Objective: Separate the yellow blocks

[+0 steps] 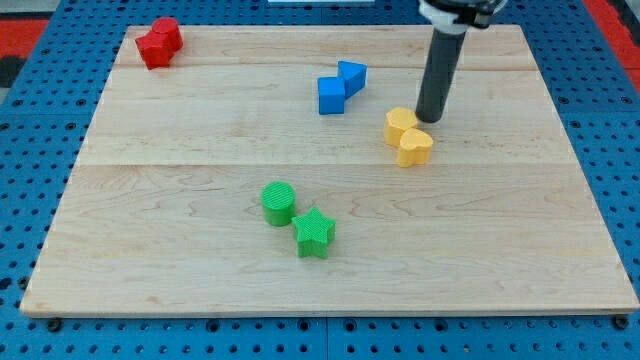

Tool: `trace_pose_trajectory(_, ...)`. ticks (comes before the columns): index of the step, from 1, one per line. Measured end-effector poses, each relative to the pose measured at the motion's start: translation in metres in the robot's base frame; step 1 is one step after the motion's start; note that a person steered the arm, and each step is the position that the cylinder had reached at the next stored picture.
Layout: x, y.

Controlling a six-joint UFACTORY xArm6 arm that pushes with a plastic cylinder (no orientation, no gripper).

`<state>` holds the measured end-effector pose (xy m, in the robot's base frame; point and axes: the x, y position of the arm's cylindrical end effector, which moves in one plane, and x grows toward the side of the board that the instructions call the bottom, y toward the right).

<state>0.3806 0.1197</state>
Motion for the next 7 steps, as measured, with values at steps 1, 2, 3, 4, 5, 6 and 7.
trace_pose_trajectory(1, -0.009, -0.008)
trace_pose_trajectory(2, -0.023, -0.052)
trace_pose_trajectory(3, -0.016, -0.066)
trace_pose_trajectory(4, 0.015, -0.045)
trace_pose_trajectory(5, 0.04, 0.002)
trace_pose_trajectory(6, 0.051, 0.046)
trace_pose_trajectory(7, 0.074, 0.062)
